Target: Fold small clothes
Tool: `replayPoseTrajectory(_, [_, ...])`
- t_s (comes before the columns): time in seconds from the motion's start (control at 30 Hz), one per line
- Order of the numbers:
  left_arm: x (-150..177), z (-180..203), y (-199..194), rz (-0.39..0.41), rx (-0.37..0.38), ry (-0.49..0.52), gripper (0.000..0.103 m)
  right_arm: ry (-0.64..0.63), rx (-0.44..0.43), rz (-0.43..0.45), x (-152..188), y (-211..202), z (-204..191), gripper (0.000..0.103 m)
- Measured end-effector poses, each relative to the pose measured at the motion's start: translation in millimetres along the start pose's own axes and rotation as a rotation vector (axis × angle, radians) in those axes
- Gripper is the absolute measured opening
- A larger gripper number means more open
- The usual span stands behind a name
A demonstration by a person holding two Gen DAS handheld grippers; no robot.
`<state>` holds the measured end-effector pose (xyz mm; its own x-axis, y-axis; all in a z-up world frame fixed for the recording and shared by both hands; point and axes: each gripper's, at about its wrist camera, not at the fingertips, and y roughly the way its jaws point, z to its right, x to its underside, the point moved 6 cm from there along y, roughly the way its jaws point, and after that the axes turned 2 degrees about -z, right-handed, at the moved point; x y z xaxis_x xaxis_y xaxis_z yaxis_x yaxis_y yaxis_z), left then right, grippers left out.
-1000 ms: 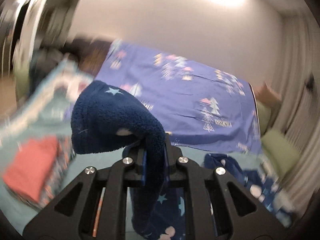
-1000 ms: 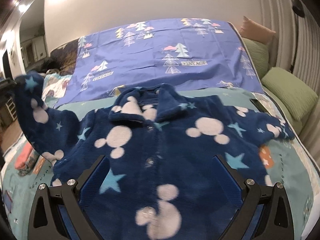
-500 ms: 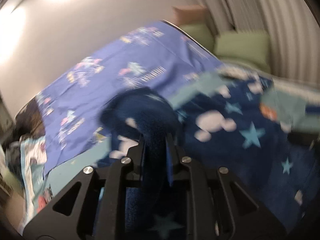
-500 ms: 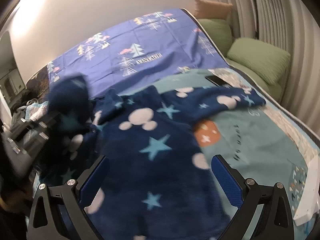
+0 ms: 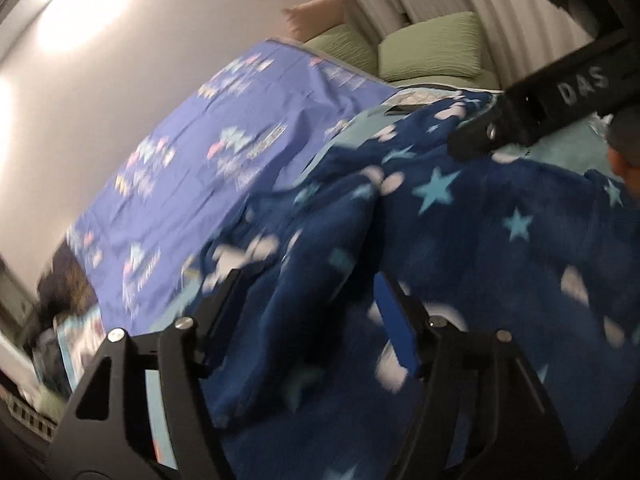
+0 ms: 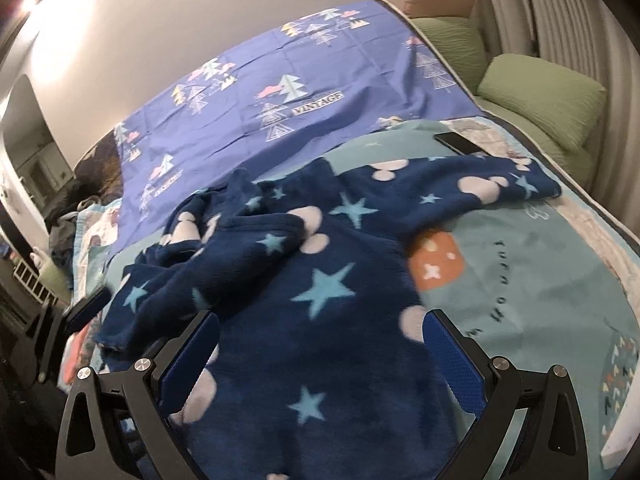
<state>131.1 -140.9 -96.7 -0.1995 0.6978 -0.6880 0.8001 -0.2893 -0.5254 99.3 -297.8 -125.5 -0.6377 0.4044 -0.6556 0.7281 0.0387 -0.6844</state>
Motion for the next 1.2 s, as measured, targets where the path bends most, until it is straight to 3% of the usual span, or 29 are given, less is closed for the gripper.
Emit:
replayPoseTrajectory(0.17, [57,-70,2,-0.132,-0.118,-0.219,0.076,-0.122,0.023,-0.039,-11,27,-53,0.103])
replayPoseTrajectory(0.27, [90,-100,18,-0.232,-0.288,-0.237,0.076,-0.152,0.036,-0.069,-19,52,-91,0.103])
replayPoseTrajectory(0.33, [102,-106,25,-0.264,-0.332,-0.218,0.076,-0.166,0.046,-0.065,-25,66,-116,0.103])
replayPoseTrajectory(0.4, [109,-108,31,-0.285,-0.329,-0.221,0.076,-0.207,0.097,-0.052,-32,79,-136,0.103])
replayPoseTrajectory(0.5, [113,-108,37,-0.31,-0.312,-0.257,0.076,-0.292,0.288,-0.078,-36,109,-157,0.103])
replayPoseTrajectory(0.67, [115,-112,38,-0.315,-0.279,-0.32,0.076,-0.341,0.473,-0.192,-18,136,-136,0.102])
replayPoseTrajectory(0.8, [122,-116,32,-0.309,-0.263,-0.342,0.076,-0.179,0.426,-0.202,-7,95,-73,0.102])
replayPoseTrajectory(0.93, [127,-119,24,-0.305,-0.249,-0.373,0.076,0.011,0.315,-0.225,16,48,-12,0.102])
replayPoseTrajectory(1.03, [126,-123,14,-0.288,-0.242,-0.394,0.076,0.106,0.31,-0.198,26,23,17,0.102])
replayPoseTrajectory(1.1, [123,-125,7,-0.271,-0.221,-0.416,0.076,0.189,0.198,-0.167,26,12,30,0.102])
replayPoseTrajectory(1.2, [117,-128,4,-0.247,-0.182,-0.442,0.076,0.27,0.008,-0.172,21,15,37,0.088])
